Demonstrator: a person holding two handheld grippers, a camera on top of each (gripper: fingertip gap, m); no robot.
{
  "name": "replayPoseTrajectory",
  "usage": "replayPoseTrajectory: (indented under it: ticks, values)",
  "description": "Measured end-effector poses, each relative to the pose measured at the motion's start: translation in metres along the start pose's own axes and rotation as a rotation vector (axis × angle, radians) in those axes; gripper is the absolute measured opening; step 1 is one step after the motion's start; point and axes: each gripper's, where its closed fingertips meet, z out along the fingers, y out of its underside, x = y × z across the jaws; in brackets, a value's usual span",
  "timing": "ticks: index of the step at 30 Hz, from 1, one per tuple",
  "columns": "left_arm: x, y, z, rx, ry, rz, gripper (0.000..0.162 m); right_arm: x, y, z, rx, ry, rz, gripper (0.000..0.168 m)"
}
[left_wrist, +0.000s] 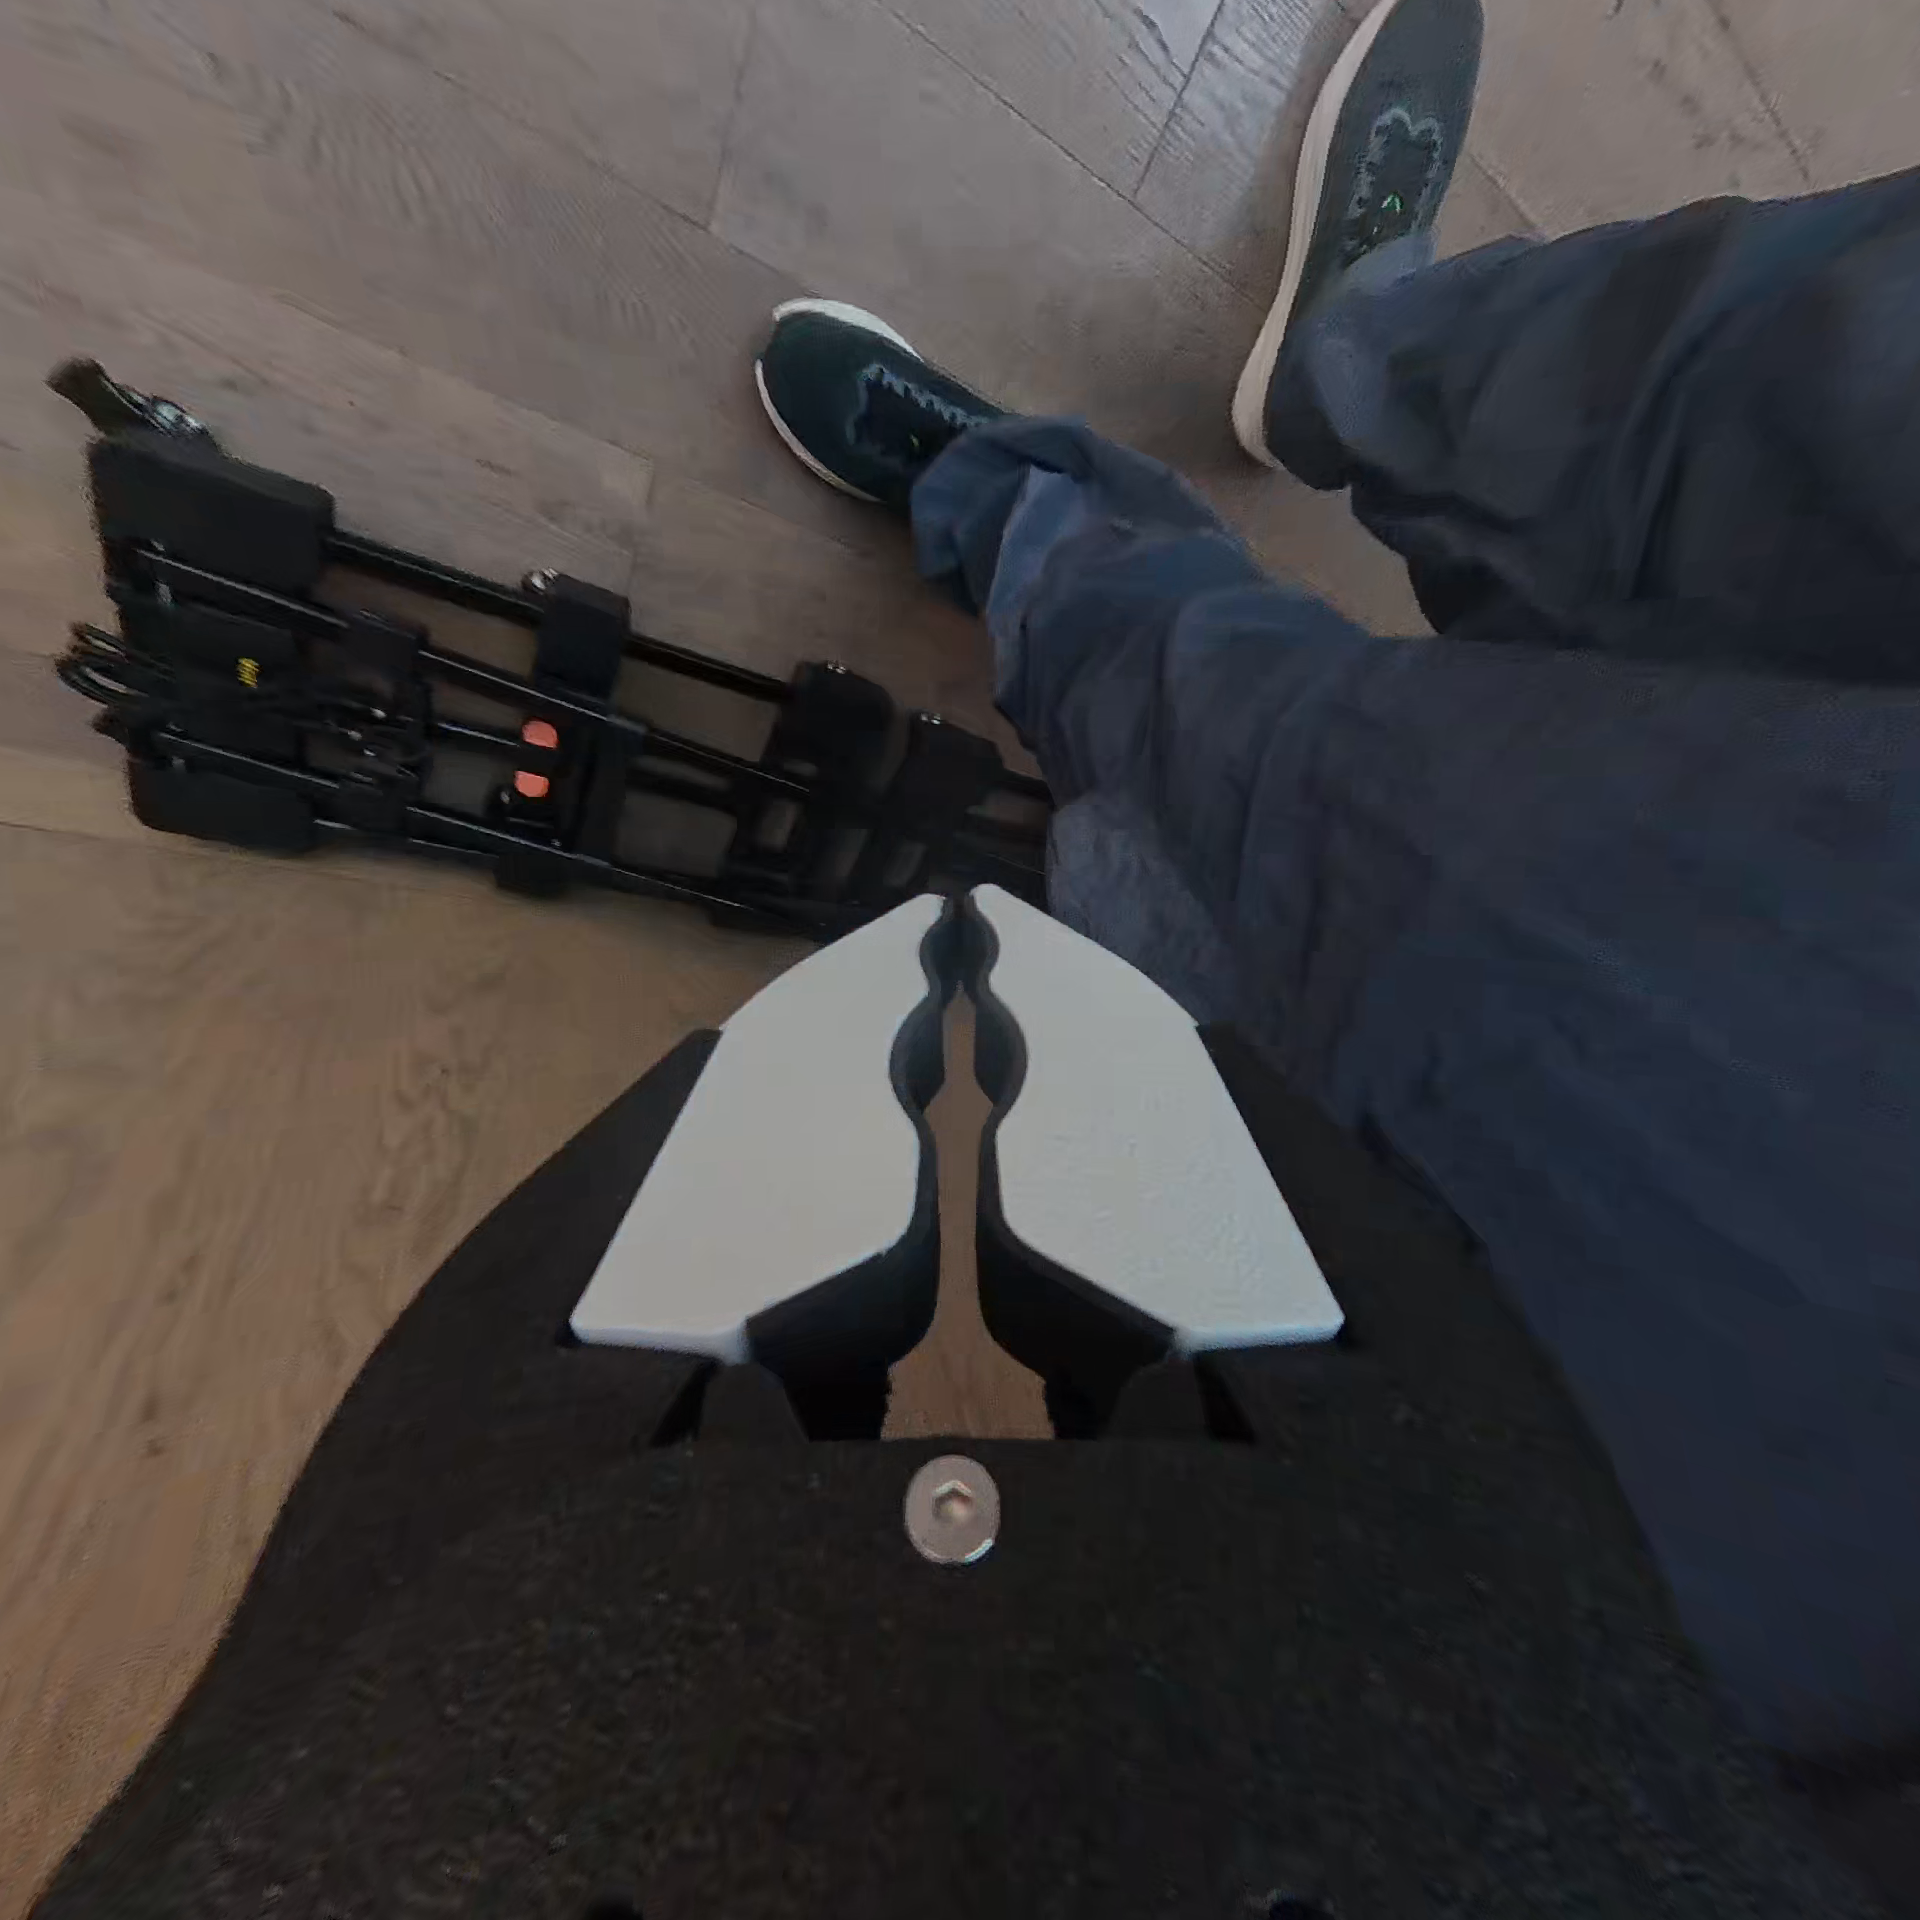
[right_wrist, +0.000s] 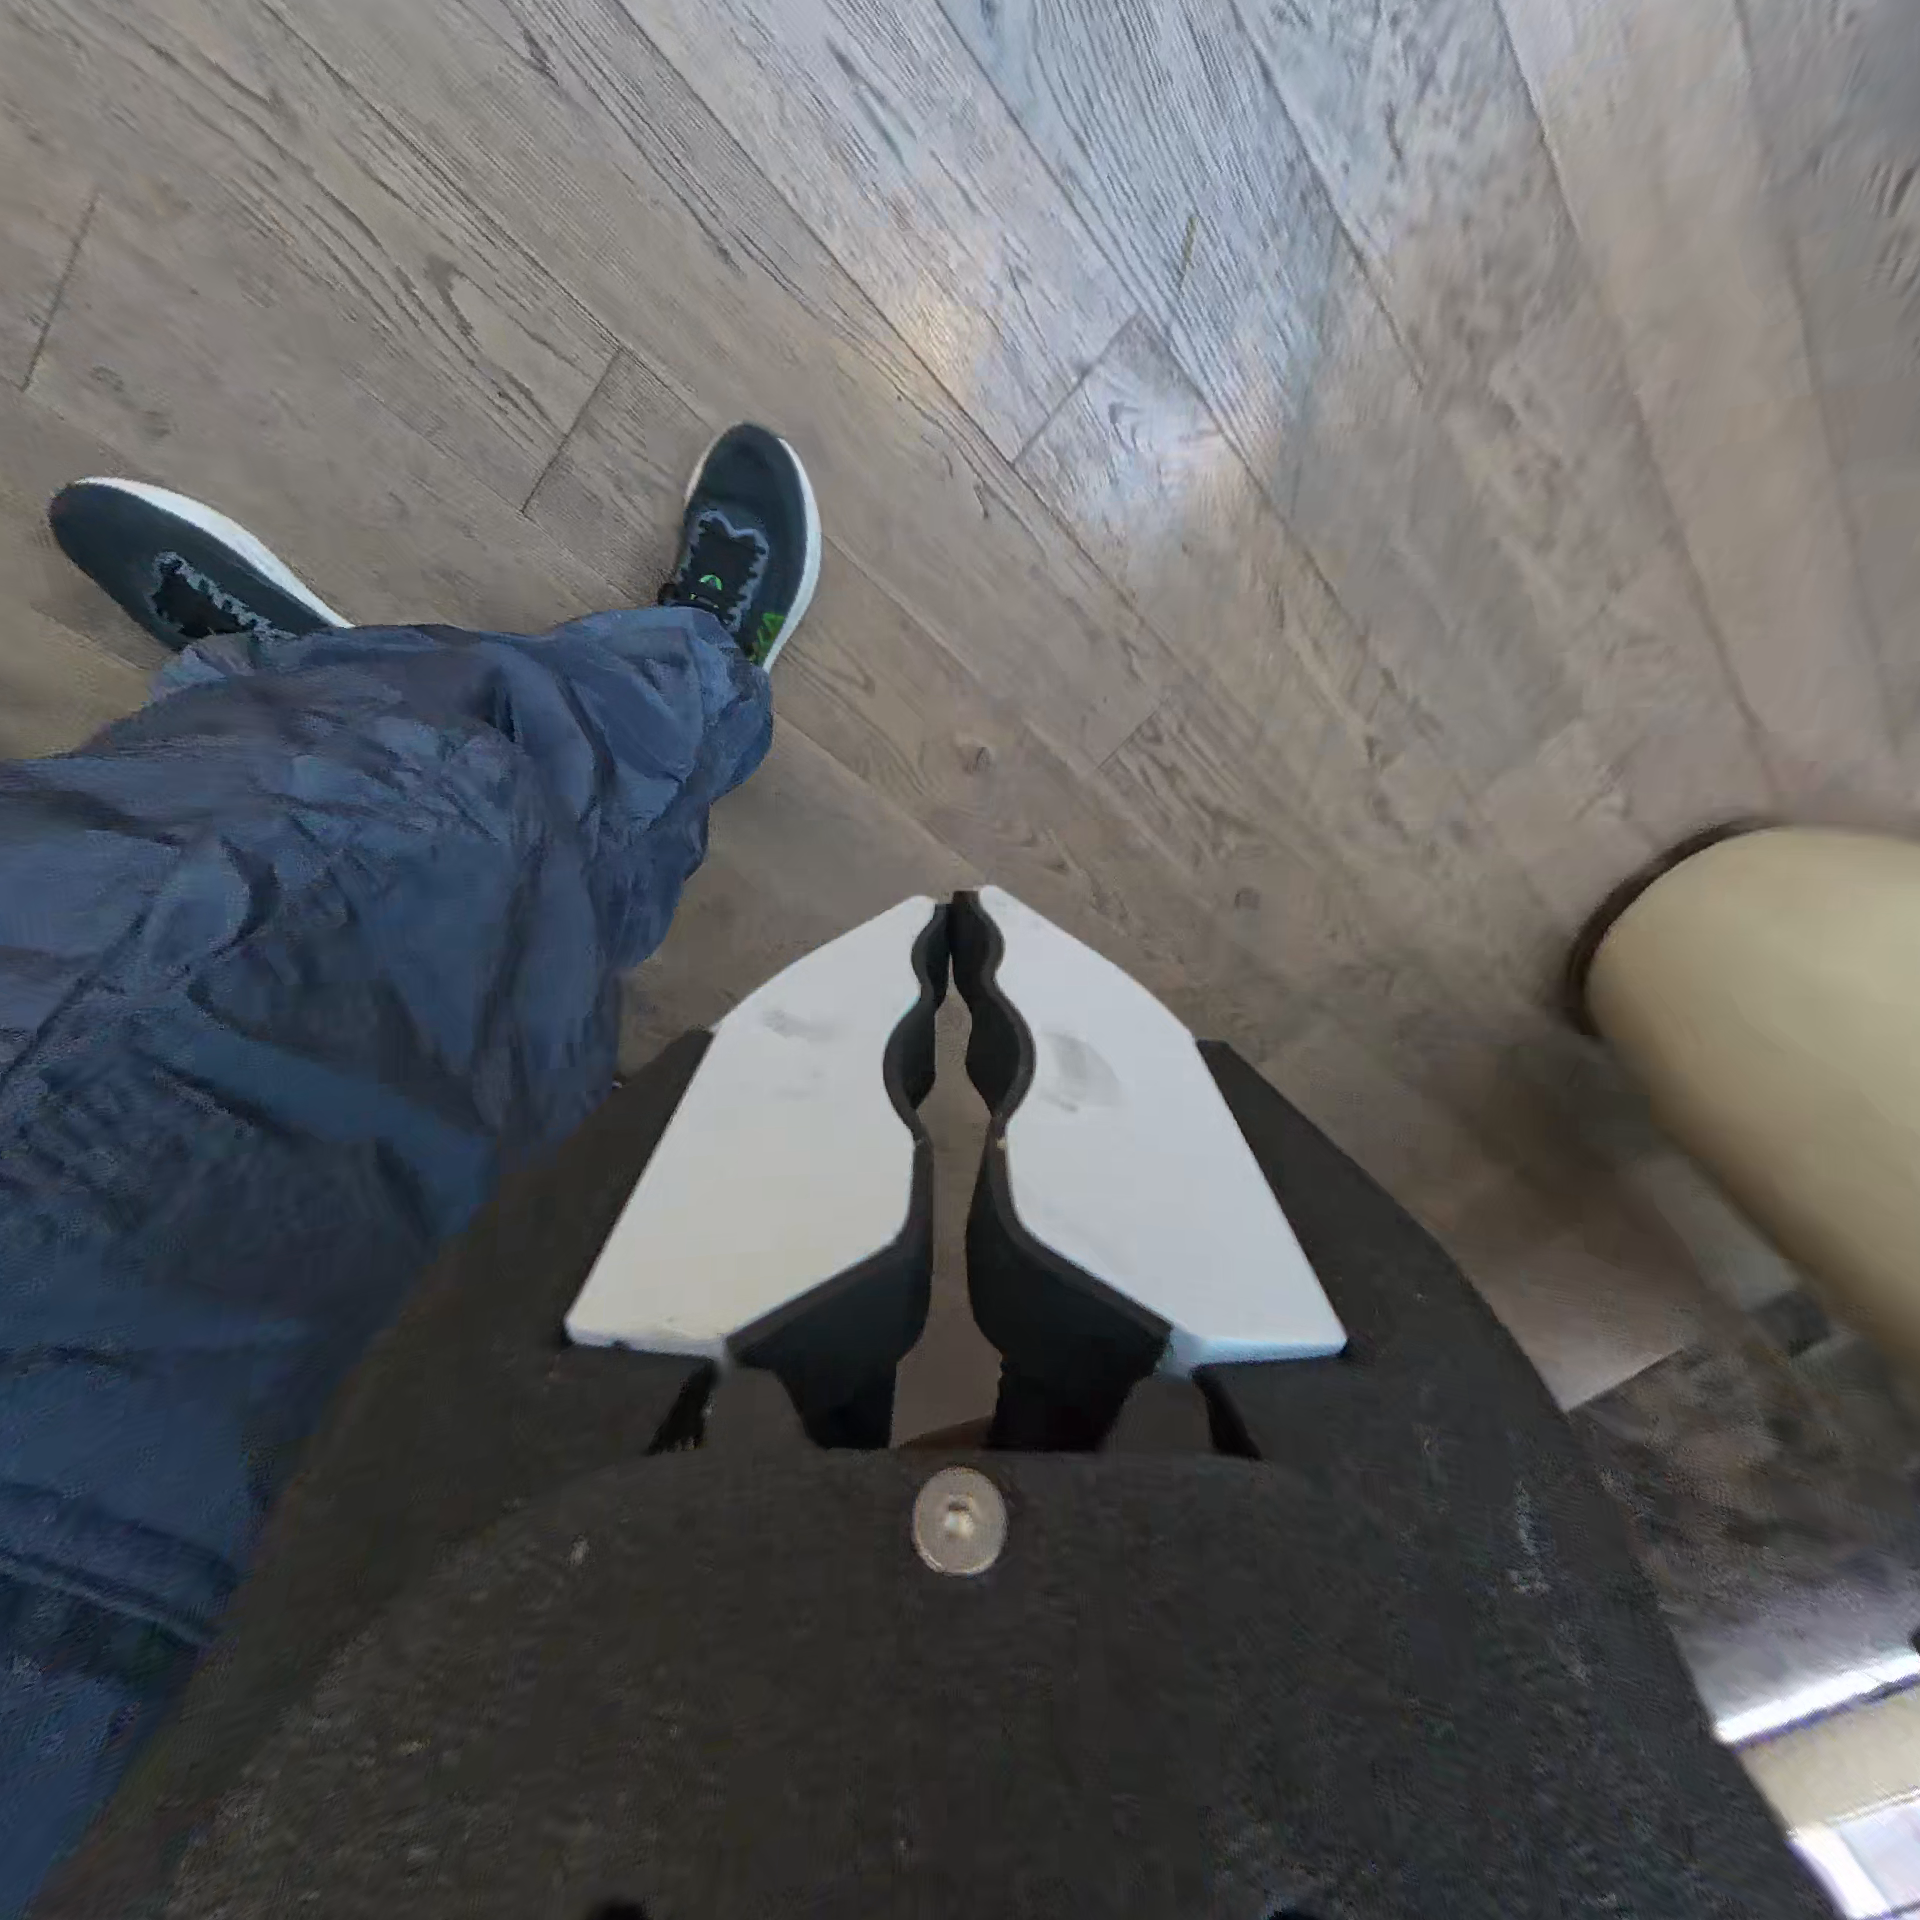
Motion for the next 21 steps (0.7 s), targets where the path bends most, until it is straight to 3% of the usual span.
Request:
replayPoseTrajectory:
  ticks: [5,8,10,13,18,21]
  values:
    - [0.025,0.048,0.022,-0.040,0.056,-0.127,0.000,0.049,0.093,0.029,-0.083,-0.030,0.107,0.001]
    - [0.055,0.054,0.035,-0.148,0.004,-0.127,0.000,0.068,0.111,0.042,-0.109,-0.048,0.031,0.001]
    - [0.098,0.019,0.038,-0.112,0.017,-0.098,0.000,0.083,0.098,0.046,-0.061,-0.062,-0.031,0.000]
    - [0.180,-0.069,0.034,0.005,0.039,0.032,0.000,0.107,0.068,0.052,0.010,-0.076,-0.114,0.001]
    - [0.318,-0.209,0.001,0.132,-0.131,0.538,0.000,0.145,0.024,0.051,0.096,-0.030,-0.283,0.001]
    - [0.392,-0.274,-0.031,0.228,-0.245,0.840,0.000,0.165,0.011,0.040,0.156,-0.020,-0.231,0.001]
